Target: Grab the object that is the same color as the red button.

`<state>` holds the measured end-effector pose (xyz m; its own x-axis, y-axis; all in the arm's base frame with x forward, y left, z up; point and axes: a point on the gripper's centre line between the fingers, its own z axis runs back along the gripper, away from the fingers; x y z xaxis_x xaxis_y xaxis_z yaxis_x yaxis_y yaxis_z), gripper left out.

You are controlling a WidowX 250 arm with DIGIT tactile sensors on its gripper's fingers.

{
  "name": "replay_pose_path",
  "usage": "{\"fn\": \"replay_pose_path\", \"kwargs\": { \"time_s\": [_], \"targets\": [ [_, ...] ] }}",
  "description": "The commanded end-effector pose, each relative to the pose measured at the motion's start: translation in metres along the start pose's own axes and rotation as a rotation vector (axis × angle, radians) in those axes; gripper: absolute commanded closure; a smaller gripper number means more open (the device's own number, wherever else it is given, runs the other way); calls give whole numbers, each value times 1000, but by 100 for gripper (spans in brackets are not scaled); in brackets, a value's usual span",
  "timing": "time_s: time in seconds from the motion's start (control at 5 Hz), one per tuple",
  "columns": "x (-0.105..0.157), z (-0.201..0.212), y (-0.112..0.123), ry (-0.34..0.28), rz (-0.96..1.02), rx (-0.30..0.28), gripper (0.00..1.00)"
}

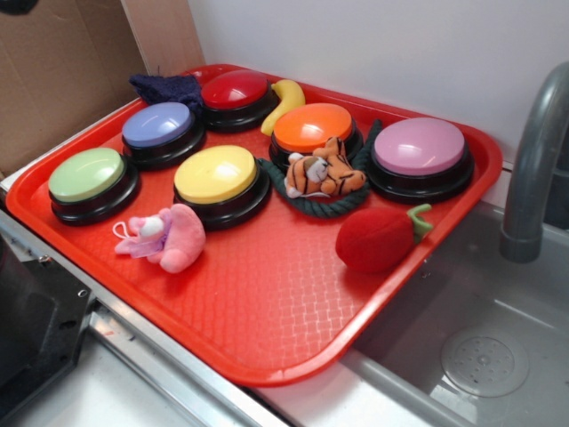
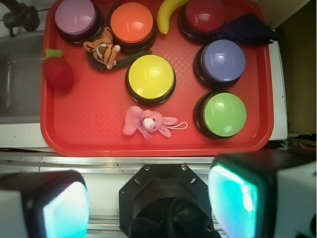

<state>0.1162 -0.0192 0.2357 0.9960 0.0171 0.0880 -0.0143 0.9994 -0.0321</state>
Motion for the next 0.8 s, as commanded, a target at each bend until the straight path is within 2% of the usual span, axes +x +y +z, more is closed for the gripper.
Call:
{"fn": "replay_pose_path", "kwargs": {
  "time_s": [0.0,0.2,0.4,0.6],
  "targets": [
    [0,0,0,0,0,0,0],
    [17,-15,-18,-32,-23,-24,0],
    [46,-32,-48,-82,-19,-53,0],
    [79,-66,-79,-118,9,-86,0]
  ]
}}
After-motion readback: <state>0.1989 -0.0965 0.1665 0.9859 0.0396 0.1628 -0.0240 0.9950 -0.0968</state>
